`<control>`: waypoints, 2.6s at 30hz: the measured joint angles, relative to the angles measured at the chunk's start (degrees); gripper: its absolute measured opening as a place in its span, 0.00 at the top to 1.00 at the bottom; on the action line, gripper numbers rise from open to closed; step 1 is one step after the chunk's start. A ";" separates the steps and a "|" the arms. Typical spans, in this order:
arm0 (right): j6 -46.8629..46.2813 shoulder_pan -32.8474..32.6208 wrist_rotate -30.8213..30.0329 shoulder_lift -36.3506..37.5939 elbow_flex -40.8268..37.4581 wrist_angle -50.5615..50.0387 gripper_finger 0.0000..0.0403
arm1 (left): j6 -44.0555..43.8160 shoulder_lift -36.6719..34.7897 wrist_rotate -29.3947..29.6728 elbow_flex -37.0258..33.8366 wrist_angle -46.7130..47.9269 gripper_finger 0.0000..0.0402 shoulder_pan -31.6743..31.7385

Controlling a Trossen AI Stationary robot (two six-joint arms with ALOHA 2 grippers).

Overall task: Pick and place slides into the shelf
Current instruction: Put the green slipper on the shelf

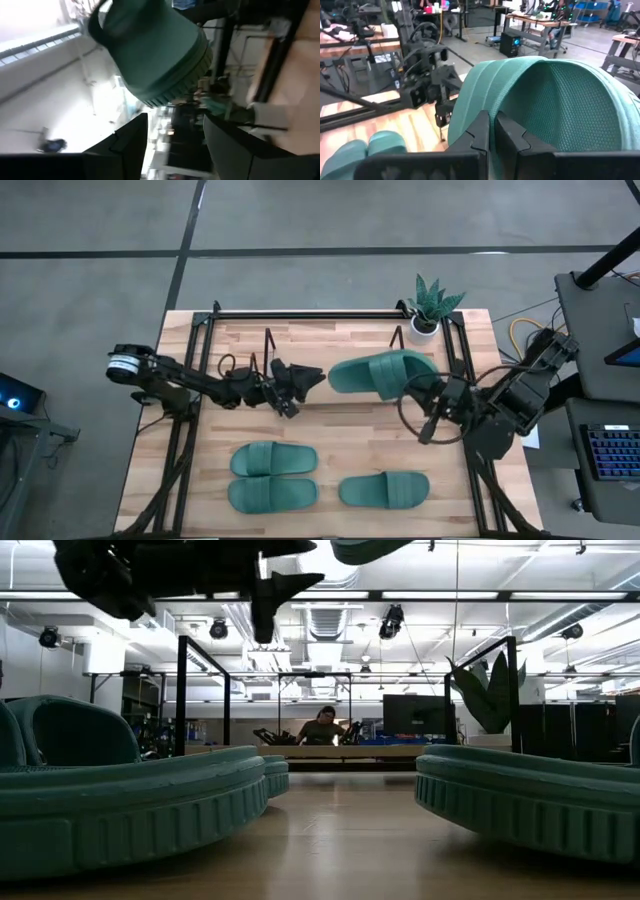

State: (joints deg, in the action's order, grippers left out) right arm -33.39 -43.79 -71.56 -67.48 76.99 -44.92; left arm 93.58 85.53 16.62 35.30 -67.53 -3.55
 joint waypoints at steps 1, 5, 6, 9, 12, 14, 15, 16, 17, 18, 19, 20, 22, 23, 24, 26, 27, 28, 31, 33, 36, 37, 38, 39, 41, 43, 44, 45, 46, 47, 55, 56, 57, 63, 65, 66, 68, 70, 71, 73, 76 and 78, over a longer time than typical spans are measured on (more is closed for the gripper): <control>0.02 0.21 -0.28 0.58 0.09 0.10 0.98 | 2.19 0.71 0.06 0.83 -0.60 0.56 0.00; 0.24 0.71 -0.68 2.71 0.04 0.05 0.98 | 8.09 3.31 0.46 3.63 -2.98 0.56 0.02; 0.24 0.84 -0.69 3.12 0.00 -0.09 0.98 | 9.10 3.81 0.49 4.23 -3.20 0.56 0.02; 0.24 1.13 -0.69 4.28 -0.04 -1.43 0.98 | 11.96 5.61 0.65 5.79 -5.25 0.56 0.02; 0.04 1.56 -0.67 5.08 -0.08 -1.84 0.98 | 14.90 6.96 0.70 7.62 -6.00 0.56 0.07; 0.02 1.62 -0.67 5.36 -0.09 -1.83 0.98 | 16.71 7.86 0.71 8.64 -5.82 0.56 0.07; 0.02 1.70 -0.67 5.48 -0.11 -1.84 0.98 | 17.83 8.66 0.70 9.41 -5.73 0.56 0.07; 0.02 1.75 -0.67 5.53 -0.11 -1.84 0.98 | 18.99 9.45 0.70 10.11 -5.70 0.56 0.07; 0.02 1.77 -0.67 5.55 -0.13 -1.82 0.98 | 20.38 10.18 0.80 10.60 -5.51 0.56 0.07; 0.02 1.79 -0.64 5.59 -0.15 -1.82 0.98 | 21.98 11.07 1.00 11.28 -5.50 0.56 0.07; 0.02 1.84 -0.61 5.59 -0.15 -1.82 0.98 | 23.52 12.03 1.16 12.07 -5.57 0.56 0.07; 0.00 1.84 -0.54 5.57 -0.19 -1.83 0.98 | 24.65 12.97 1.27 12.73 -5.61 0.56 0.11; 0.00 1.84 -0.32 5.53 -0.19 -1.82 0.98 | 27.13 14.94 2.20 14.25 -5.60 0.56 0.11; 0.00 1.84 -0.11 5.52 -0.21 -1.82 0.98 | 28.14 15.92 2.82 15.10 -5.73 0.56 0.11; 0.00 1.84 -0.03 5.52 -0.30 -1.82 0.98 | 28.49 16.72 3.79 15.82 -6.10 0.56 0.11; -0.03 1.84 0.63 5.52 -0.41 -1.84 0.98 | 28.69 18.44 5.79 17.52 -8.07 0.56 0.14; -0.08 1.84 1.03 5.54 -0.41 -1.80 0.98 | 28.74 19.10 6.92 18.16 -9.27 0.56 0.17; -0.35 1.84 1.08 5.54 -0.47 -1.80 0.98 | 28.74 19.81 8.28 18.86 -10.56 0.56 0.17; -0.70 1.84 1.47 5.54 -0.61 -1.81 0.98 | 28.74 21.03 10.74 20.46 -13.15 0.56 0.18; -0.70 1.84 2.17 5.54 -0.66 -1.82 0.98 | 28.72 21.12 10.80 20.68 -13.46 0.56 0.20; -0.70 1.84 2.80 5.54 -0.67 -1.82 0.98 | 28.59 21.10 10.45 20.64 -13.46 0.56 0.20; -0.70 1.84 2.93 5.54 -0.67 -1.80 0.98 | 28.48 21.10 10.47 20.64 -13.46 0.56 0.20; -0.70 1.84 2.98 5.54 -0.69 -1.80 0.98 | 28.48 21.10 10.46 20.65 -13.46 0.56 0.20; -0.77 1.84 3.19 5.54 -0.70 -1.80 0.98 | 28.48 21.09 10.47 20.66 -13.47 0.56 0.20; -1.34 1.84 4.27 5.54 -0.72 -1.82 0.98 | 28.46 21.08 10.47 20.66 -13.46 0.56 0.20; -1.51 1.84 5.72 5.57 -0.72 -1.82 0.98 | 28.46 21.06 10.47 20.66 -13.43 0.56 0.20; -1.55 1.84 6.54 5.57 -0.72 -1.80 0.98 | 28.50 21.06 10.47 20.66 -13.36 0.56 0.20; -1.80 1.84 6.93 5.57 -0.72 -1.82 0.98 | 28.54 21.06 10.49 20.66 -13.04 0.56 0.20; -2.16 1.84 7.00 5.57 -0.72 -1.82 0.98 | 28.55 21.06 10.49 20.66 -12.76 0.57 0.20; -2.34 1.84 7.03 5.57 -0.72 -1.83 0.98 | 28.54 21.06 10.48 20.66 -12.54 0.58 0.20; -2.38 1.86 7.05 5.57 -0.72 -1.99 0.98 | 28.35 21.06 10.60 20.83 -12.52 0.81 0.17; -2.36 1.86 7.10 5.57 -0.72 -1.99 0.98 | 27.92 21.06 10.90 20.87 -12.50 0.85 0.17; -2.36 1.87 7.49 5.57 -0.72 -2.05 0.98 | 26.77 21.06 11.48 21.07 -12.44 0.87 0.17; -2.12 1.88 7.88 5.57 -0.78 -2.12 0.95 | 21.29 21.06 14.32 21.69 -12.02 0.89 0.00; -2.07 1.88 6.96 5.53 -0.80 -2.14 0.94 | 20.92 21.06 14.64 21.69 -12.08 0.89 0.00; -1.95 1.88 6.40 5.52 -0.83 -2.16 0.93 | 20.87 21.06 15.09 21.69 -12.15 0.89 0.00; -0.54 1.88 5.91 5.50 -0.85 -2.23 0.93 | 20.78 21.06 16.37 21.69 -12.22 0.89 -0.17; 1.17 1.88 5.85 5.48 -0.75 -2.42 0.93 | 20.77 21.06 17.97 21.67 -12.32 0.89 -0.44; 1.83 1.88 5.83 5.46 -0.56 -2.43 0.93 | 20.78 21.06 18.68 21.67 -12.39 0.89 -0.49; 3.28 1.86 5.57 5.46 -0.16 -2.40 0.93 | 20.70 21.06 20.87 21.60 -12.53 0.89 -0.52; 5.34 1.72 4.03 5.40 0.37 -2.15 0.93 | 20.25 20.94 27.36 21.56 -13.49 0.89 -0.15; 7.30 1.72 1.68 5.42 0.78 -2.26 0.93 | 20.39 20.93 30.67 21.54 -13.72 0.89 0.09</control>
State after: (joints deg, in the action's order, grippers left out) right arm -26.09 -42.08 -69.88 -62.06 77.77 -47.18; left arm 113.97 106.45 47.29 56.85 -81.25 -3.46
